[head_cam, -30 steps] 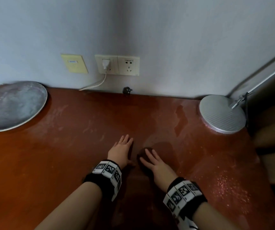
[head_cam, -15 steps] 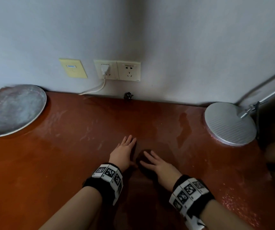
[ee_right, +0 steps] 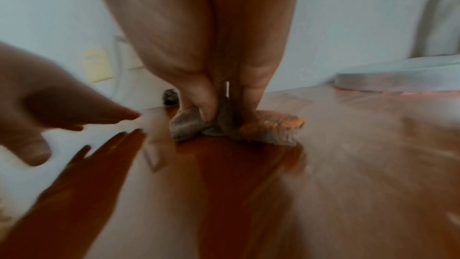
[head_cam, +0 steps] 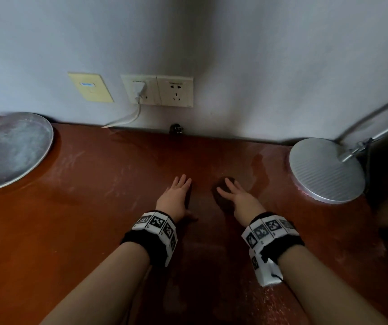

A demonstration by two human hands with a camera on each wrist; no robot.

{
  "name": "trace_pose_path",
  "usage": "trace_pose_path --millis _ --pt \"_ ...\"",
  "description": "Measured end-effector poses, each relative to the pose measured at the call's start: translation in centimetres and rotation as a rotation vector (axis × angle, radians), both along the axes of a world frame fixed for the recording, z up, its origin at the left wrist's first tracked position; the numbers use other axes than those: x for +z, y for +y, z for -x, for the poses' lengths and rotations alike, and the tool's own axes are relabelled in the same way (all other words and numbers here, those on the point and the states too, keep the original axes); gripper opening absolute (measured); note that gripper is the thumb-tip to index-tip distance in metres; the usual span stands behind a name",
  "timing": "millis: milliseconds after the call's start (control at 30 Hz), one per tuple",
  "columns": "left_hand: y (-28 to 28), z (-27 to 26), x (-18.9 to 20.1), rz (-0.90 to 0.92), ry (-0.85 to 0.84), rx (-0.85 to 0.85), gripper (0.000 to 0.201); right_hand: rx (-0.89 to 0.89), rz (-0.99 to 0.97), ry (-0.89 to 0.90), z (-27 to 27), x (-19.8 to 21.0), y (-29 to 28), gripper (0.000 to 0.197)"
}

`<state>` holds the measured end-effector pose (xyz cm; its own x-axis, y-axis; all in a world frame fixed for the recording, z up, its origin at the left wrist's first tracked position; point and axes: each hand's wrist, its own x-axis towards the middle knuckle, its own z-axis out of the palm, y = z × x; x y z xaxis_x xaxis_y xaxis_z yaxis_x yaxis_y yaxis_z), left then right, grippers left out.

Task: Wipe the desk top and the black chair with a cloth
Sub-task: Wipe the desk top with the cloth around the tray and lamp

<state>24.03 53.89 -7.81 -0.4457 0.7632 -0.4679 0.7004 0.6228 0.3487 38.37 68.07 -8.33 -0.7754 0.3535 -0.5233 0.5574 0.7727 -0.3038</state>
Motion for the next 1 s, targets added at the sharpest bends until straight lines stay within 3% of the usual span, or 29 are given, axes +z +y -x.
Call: trace_pose_path --millis 167,400,567,667,733,867,933,1000 --pt "0.7 -0.1 -0.4 -0.014 -0.012 0.024 0.112 -0.151 -0.096 0.008 1.1 0.3 2.1 0.076" --pt "2.2 0.0 -1.3 -0.058 -0.021 0.042 0.107 0.120 -0.042 0.045 -0.3 -0.6 -1.9 0.090" --pt "2.3 0.1 -1.6 -0.086 -0.024 0.057 0.108 -0.048 -0.058 0.045 2.5 -0.7 4.1 0.079" --pt "2.2 0.0 -1.7 -0.093 -0.022 0.064 0.108 -0.110 -0.103 0.014 4.4 -0.1 4.9 0.074" --pt "2.2 0.1 -1.9 -0.087 -0.023 0.060 0.108 -0.059 -0.114 0.022 4.4 0.1 3.5 0.077" --pt "2.3 0.2 -2.0 -0.072 -0.023 0.050 0.105 0.255 -0.066 0.063 1.7 0.1 0.4 0.083" --pt "2.2 0.2 -2.1 -0.076 -0.021 0.051 0.105 0.265 -0.057 0.050 1.5 0.2 2.0 0.084" --pt "2.2 0.1 -2.1 -0.081 -0.016 0.057 0.106 0.135 -0.084 0.040 2.6 -0.2 4.7 0.084"
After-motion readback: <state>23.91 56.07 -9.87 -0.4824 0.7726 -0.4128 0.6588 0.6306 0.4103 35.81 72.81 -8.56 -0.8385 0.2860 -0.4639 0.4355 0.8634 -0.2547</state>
